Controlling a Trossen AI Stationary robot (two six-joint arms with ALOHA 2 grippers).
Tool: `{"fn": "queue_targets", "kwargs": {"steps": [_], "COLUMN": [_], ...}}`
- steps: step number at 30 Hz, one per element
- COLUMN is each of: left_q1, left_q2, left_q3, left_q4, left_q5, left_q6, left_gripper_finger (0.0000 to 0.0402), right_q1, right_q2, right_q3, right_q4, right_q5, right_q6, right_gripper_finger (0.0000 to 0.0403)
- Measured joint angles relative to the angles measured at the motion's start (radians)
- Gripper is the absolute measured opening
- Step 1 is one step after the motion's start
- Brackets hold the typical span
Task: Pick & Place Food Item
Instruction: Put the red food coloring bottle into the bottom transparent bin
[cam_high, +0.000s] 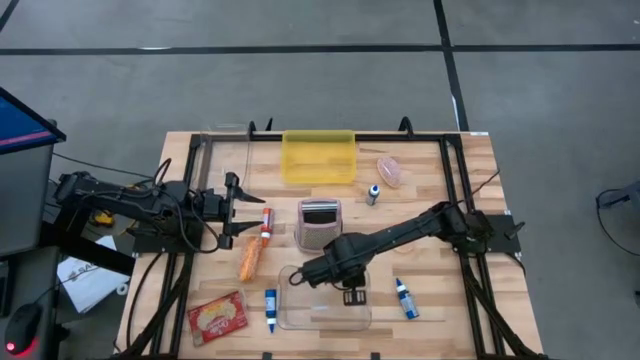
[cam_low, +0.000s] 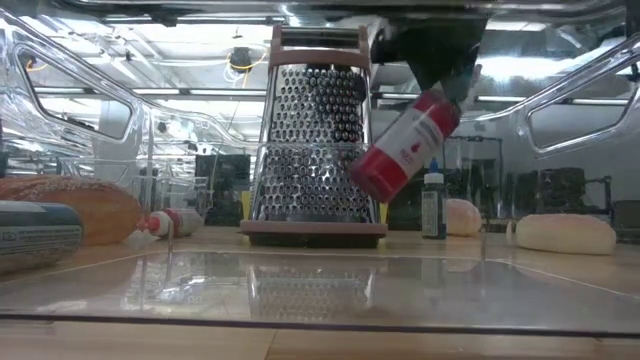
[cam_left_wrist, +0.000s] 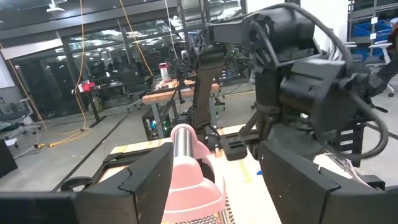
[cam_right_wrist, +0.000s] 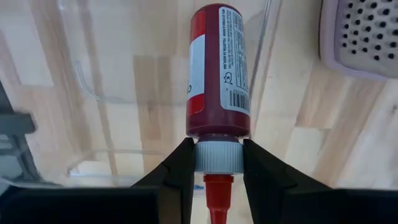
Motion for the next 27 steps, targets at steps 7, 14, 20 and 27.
{"fn": "queue_targets", "kwargs": {"steps": [7, 14, 20, 27], "left_q1": [0.000, 0.000, 0.000, 0.000], "left_q2": [0.000, 0.000, 0.000, 0.000], "left_q3": [0.000, 0.000, 0.000, 0.000], "left_q4": [-0.001, -0.001, 0.000, 0.000], "left_q5": [0.000, 0.000, 0.000, 0.000], "left_q6": [0.000, -0.006, -0.012, -0.012], "left_gripper_finger": [0.0231, 0.0231, 0.0231, 0.0231], "right_q1": [0.005, 0.015, 0.019, 0.020], "right_q2": [0.001, 0.002, 0.002, 0.002], "right_q3": [-0.029, -0.029, -0.029, -0.029], "right_q4": [-0.004, -0.004, -0.004, -0.003], "right_q5": [-0.056, -0.085, -0.066, -0.054], "right_q6": [-0.006, 0.001, 0.045, 0.058], "right_gripper_finger": [0.0093, 0.0093, 0.0159, 0.0187]}}
